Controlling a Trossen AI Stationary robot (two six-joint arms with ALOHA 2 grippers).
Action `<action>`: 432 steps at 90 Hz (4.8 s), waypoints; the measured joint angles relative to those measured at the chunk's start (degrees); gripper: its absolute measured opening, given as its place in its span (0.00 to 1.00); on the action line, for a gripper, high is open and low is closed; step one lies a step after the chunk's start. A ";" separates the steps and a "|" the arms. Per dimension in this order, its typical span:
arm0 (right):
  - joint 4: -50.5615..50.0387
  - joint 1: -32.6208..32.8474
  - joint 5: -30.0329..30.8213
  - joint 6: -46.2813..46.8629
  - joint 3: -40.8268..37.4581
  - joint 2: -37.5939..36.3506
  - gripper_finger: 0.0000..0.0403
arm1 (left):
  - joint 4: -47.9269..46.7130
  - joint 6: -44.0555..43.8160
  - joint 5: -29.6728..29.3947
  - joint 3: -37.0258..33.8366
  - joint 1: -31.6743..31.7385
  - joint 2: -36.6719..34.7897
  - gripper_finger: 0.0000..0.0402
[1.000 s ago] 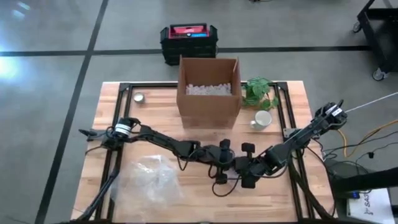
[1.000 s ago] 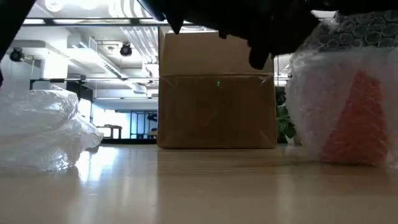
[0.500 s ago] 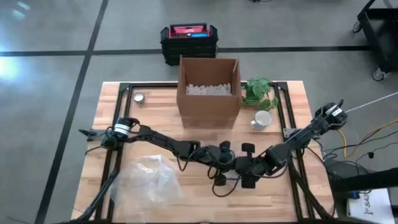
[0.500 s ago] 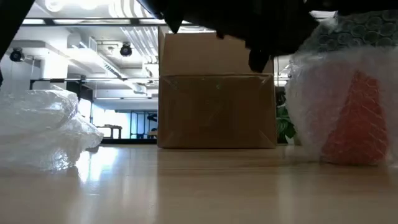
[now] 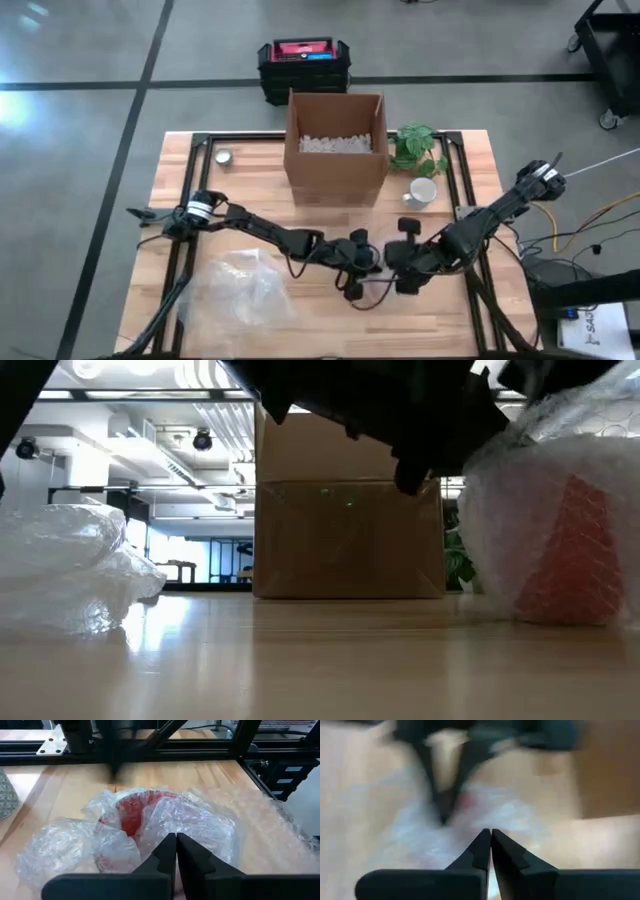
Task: Wrap mug
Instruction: Wrap the orange mug with the right transparent bubble wrap
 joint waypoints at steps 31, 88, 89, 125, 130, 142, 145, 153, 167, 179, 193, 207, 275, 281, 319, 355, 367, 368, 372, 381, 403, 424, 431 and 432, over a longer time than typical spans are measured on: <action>12.94 -1.52 -7.54 -4.70 -8.63 1.35 0.00 | 0.09 -0.01 -0.05 -0.01 0.02 0.00 0.00; 17.83 -0.68 -15.21 -0.44 -12.43 0.22 0.00 | -0.05 0.02 -0.20 -0.04 0.00 -0.07 0.00; 16.94 -0.65 -15.36 -0.46 -11.81 0.11 0.00 | -0.07 0.02 -0.20 -0.04 0.00 -0.07 0.00; 10.42 -1.44 -12.13 -1.20 -6.65 -0.09 0.00 | -0.32 0.01 -0.22 -0.04 0.04 -0.11 0.00; 12.81 -1.60 -14.05 -0.79 -9.18 1.54 0.00 | -0.34 -0.01 -0.22 -0.04 0.04 -0.11 0.00; 16.86 -1.67 -12.92 1.47 -12.43 5.34 0.00 | -0.01 -0.25 -0.26 -0.04 0.06 -0.12 0.00; 17.19 -1.67 -12.59 1.66 -12.65 6.35 0.00 | 0.03 -0.40 -0.31 -0.04 0.07 -0.17 0.00; 17.49 -1.69 -12.02 0.89 -12.63 8.83 0.00 | -0.57 -0.43 -0.62 -0.04 0.11 -0.87 0.00; 16.69 -1.69 -12.73 -0.30 -10.76 9.54 0.00 | -7.31 -0.44 -0.15 0.11 -0.18 -5.41 0.00; 16.20 -1.69 -12.83 -2.07 -8.77 8.79 0.00 | -17.27 -0.49 -0.44 0.61 -1.14 -10.48 0.00; 16.47 -1.83 -12.09 -3.56 -8.54 8.66 0.00 | -28.47 -2.61 -5.06 -0.58 -3.05 -11.96 0.00; 16.77 -1.81 -11.20 -3.27 -9.11 8.94 0.00 | -18.37 -4.90 0.83 -8.07 -4.22 -11.88 0.00; 16.82 -1.95 -11.03 -4.79 -9.08 9.17 0.00 | -12.65 -5.00 3.76 -11.46 -3.17 -13.02 0.00; 17.08 -2.10 -11.02 -5.15 -9.08 9.25 0.00 | -10.42 -5.00 4.04 -11.65 -2.99 -10.17 0.00; 17.05 -2.24 -10.59 -4.76 -9.10 9.33 0.00 | -5.51 0.43 0.94 -0.24 -1.67 -2.71 0.00; 9.51 -2.26 -11.16 -4.09 -5.09 8.81 0.00 | -4.41 -0.55 -0.27 -1.75 -1.01 -2.75 0.00; 0.37 -2.34 -15.53 -4.28 0.90 6.93 0.00 | -5.02 -0.55 -0.87 -2.12 -0.92 -2.76 0.00; -0.18 -2.33 -15.71 -4.43 1.30 6.90 0.00 | -5.05 -0.55 -0.87 -2.12 -0.92 -2.77 0.00; -1.94 -2.31 -16.01 -4.79 2.84 6.88 0.00 | -5.06 -0.50 -0.85 -2.12 -0.92 -2.78 0.00; -2.64 -2.35 -15.94 -6.03 5.95 6.62 0.00 | -5.40 -0.44 -0.75 -2.21 -0.92 -2.80 0.00; 1.88 -2.35 -15.25 -8.89 6.73 6.59 0.00 | -5.89 -0.42 -0.21 -2.25 -0.93 -2.83 0.00; 9.05 -3.85 -16.80 -6.33 -3.07 6.92 0.00 | -6.52 -0.42 -0.20 -2.31 -0.92 -2.84 0.00; 11.36 -4.17 -16.79 -4.26 -6.52 6.76 0.00 | -6.78 -0.42 -0.21 -2.32 -0.92 -3.03 0.00; 11.86 -4.19 -16.78 -4.03 -7.01 6.73 0.00 | -6.85 -0.42 -0.20 -2.32 -0.92 -3.07 0.00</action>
